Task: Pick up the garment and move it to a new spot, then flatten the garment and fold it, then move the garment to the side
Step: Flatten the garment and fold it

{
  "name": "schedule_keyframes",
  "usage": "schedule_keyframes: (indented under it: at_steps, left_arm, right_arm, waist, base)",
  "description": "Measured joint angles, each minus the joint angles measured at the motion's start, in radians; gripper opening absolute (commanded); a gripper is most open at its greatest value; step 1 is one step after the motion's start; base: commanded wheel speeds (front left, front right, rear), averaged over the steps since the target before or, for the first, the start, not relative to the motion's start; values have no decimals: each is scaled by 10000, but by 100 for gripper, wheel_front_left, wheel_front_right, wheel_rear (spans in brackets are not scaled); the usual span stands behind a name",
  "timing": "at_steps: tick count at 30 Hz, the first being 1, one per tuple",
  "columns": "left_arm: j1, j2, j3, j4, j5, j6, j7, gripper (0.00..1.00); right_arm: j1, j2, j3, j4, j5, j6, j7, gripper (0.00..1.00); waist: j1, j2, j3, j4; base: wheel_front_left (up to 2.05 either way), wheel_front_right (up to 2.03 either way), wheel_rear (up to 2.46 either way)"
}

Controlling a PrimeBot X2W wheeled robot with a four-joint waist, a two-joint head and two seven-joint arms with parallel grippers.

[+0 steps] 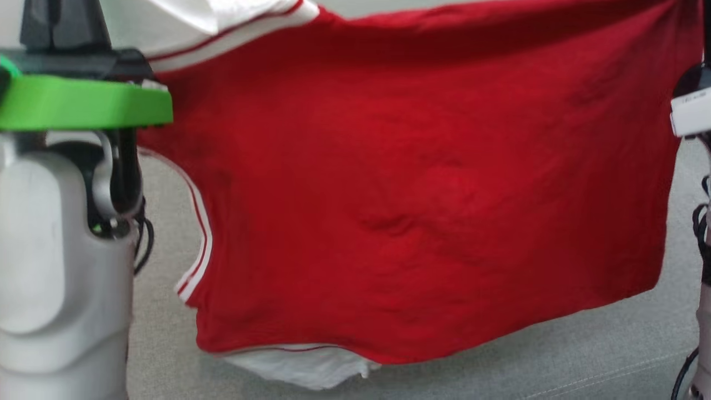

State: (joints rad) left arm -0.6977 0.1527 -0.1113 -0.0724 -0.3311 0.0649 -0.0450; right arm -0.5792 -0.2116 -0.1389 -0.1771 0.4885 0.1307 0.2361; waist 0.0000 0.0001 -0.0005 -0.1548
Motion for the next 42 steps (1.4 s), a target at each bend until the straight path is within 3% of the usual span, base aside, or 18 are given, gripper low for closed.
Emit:
schedule_keyframes:
  at_steps: [4, 10, 16, 21, 25, 29, 33, 42]
  left_arm:
    - [-2058, 405, -349, 1615, 481, -370, 247, 0]
    - [-6169, 568, -777, 5264, 1143, -784, -121, 0]
    - [-9301, 468, -740, 7871, 1480, -583, -1212, 0]
    - [-10617, 326, -673, 9181, 1488, -485, -1985, 0]
    - [-10588, 203, -610, 9599, 1459, -537, -2132, 0]
    - [-9866, 56, -665, 9131, 1513, -738, -2174, 0]
    - [-8491, -105, -558, 8403, 1561, -828, -2174, 0]
    - [-5138, -132, -740, 6980, 1916, -1496, -2190, 0]
  right_arm:
    - [-1564, -293, 418, 1379, -171, 0, -456, 0]
    - [-5418, -683, 1381, 5292, -470, 0, -2266, 0]
    - [-8303, -775, 1601, 8075, -353, 6, -4111, 0]
    - [-9369, -836, 2134, 9350, -224, 8, -4861, 0]
    - [-9327, -802, 2111, 10088, 151, 8, -4976, 0]
    - [-8713, -744, 2100, 10222, 372, 8, -4982, 0]
    - [-7617, -562, 2205, 10347, 566, 6, -4987, 0]
    - [-5456, -520, 3289, 10397, 1126, 6, -4987, 0]
  waist:
    - [0, 0, 704, -110]
    - [0, 0, 2404, -144]
    - [1, 0, 3818, -40]
    - [2, 0, 4748, 95]
    - [2, 0, 5257, 229]
    - [2, 0, 5546, 379]
    - [2, 0, 5667, 568]
    - [2, 0, 5158, 723]
  base:
    - [0, 0, 0]
    - [0, 0, 0]
    - [0, 0, 0]
    - [0, 0, 0]
    - [0, 0, 0]
    - [0, 0, 0]
    - [0, 0, 0]
    - [0, 0, 0]
